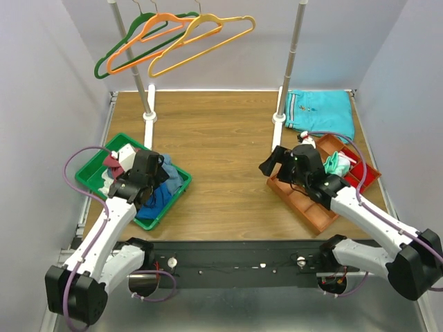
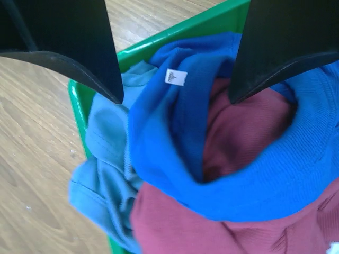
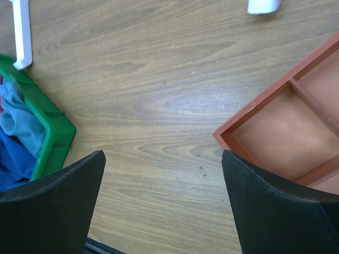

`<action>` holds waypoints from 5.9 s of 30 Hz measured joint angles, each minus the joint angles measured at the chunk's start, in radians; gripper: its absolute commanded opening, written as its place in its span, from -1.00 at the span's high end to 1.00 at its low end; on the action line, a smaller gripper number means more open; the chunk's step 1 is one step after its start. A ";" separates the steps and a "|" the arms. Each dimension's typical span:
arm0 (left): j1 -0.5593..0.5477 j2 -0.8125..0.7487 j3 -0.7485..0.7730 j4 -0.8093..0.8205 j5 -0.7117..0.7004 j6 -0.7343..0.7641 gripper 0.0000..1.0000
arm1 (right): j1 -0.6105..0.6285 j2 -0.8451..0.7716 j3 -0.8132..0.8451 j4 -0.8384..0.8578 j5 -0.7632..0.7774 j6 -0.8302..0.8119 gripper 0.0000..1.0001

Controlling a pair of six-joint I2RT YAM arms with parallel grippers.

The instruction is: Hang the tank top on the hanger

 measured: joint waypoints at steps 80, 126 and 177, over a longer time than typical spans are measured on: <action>0.071 0.244 1.434 0.169 0.330 0.256 1.00 | 0.000 0.237 0.448 -0.016 -0.138 -0.040 -0.93; -0.637 -0.081 -0.360 0.378 0.626 -0.042 1.00 | 0.046 0.342 0.211 -0.060 -0.164 -0.155 -0.45; -0.584 0.113 0.687 0.052 -0.063 0.336 1.00 | 0.241 0.449 1.046 -0.261 0.413 -0.331 0.99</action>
